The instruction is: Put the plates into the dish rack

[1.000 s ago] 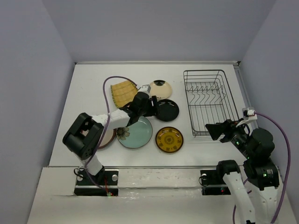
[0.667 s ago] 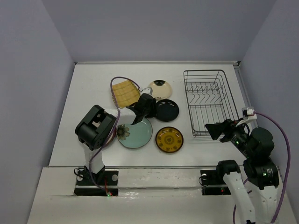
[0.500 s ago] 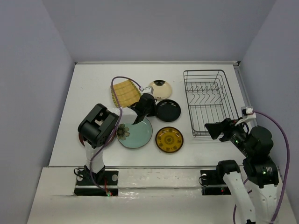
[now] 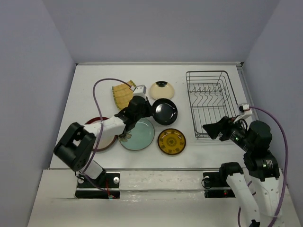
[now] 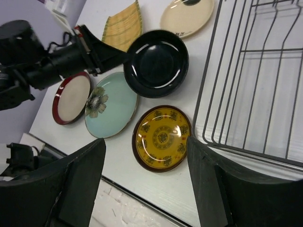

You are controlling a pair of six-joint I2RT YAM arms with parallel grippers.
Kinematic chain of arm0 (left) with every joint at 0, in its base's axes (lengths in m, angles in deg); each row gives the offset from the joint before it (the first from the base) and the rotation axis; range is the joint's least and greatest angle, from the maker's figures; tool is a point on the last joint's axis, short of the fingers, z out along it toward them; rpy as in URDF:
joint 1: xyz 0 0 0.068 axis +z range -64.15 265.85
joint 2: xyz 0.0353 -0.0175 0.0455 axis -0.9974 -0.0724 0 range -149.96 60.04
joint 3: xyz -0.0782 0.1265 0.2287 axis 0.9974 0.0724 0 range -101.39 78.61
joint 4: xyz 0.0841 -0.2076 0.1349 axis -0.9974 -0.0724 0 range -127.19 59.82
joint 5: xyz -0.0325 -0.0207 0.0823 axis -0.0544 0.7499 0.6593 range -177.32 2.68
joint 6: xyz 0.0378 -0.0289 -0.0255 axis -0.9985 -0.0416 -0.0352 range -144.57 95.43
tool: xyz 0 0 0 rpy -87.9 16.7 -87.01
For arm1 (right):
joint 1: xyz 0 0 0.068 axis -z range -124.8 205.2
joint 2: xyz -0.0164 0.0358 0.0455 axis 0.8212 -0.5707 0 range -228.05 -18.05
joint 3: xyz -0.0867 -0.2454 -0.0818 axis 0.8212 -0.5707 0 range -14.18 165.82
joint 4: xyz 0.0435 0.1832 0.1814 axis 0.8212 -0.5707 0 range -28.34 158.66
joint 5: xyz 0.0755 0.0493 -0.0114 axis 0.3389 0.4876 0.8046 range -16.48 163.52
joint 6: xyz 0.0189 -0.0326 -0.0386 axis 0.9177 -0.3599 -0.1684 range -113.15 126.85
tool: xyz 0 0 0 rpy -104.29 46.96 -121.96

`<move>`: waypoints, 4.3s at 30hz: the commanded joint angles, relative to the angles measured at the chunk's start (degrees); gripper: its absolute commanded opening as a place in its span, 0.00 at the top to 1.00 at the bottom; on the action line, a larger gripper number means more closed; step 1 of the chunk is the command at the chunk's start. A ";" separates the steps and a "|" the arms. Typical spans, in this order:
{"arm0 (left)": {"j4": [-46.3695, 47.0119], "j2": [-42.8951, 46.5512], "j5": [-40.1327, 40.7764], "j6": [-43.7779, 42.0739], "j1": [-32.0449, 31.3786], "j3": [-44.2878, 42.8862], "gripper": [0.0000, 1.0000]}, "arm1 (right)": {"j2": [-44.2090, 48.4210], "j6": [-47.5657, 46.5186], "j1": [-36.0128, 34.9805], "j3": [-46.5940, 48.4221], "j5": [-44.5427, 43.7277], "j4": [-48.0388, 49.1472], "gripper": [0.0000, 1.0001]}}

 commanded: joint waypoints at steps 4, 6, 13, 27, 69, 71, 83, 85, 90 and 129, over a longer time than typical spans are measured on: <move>0.01 23.78 0.75 -2.41 -0.52 6.35 0.94 | -6.99 5.38 0.36 -4.20 14.39 15.25 0.18; -2.80 27.04 -1.79 -2.59 -0.61 6.79 0.94 | -8.22 5.65 0.36 -4.73 14.93 18.49 0.14; -5.80 38.73 -10.93 -2.15 -0.70 8.81 0.94 | -14.90 6.00 0.36 -5.61 18.88 25.01 0.08; -3.52 34.44 -23.86 -2.76 -3.15 5.39 0.94 | -26.15 8.38 -9.65 -5.09 16.26 35.92 0.18; -24.00 54.74 -18.24 -21.22 -3.86 6.09 0.01 | -59.11 -27.21 8.00 19.88 -45.36 46.64 0.93; -23.91 55.09 -18.50 -21.14 -3.95 6.26 0.01 | -60.34 -28.97 8.00 19.70 -45.63 46.81 0.93; -23.38 54.65 -19.64 -20.26 -4.48 6.79 0.01 | -66.59 -36.80 8.00 18.56 -46.85 48.65 0.93; -23.38 54.12 -19.91 -20.26 -4.57 6.70 0.01 | -66.77 -36.89 8.00 18.56 -46.25 48.75 0.93; -23.47 53.33 -20.08 -20.08 -4.57 6.79 0.01 | -67.20 -37.16 8.00 17.07 -45.63 49.54 0.93; -20.49 29.69 -6.58 3.28 -15.01 14.96 0.12 | -30.13 2.38 5.19 0.29 -21.92 33.37 0.23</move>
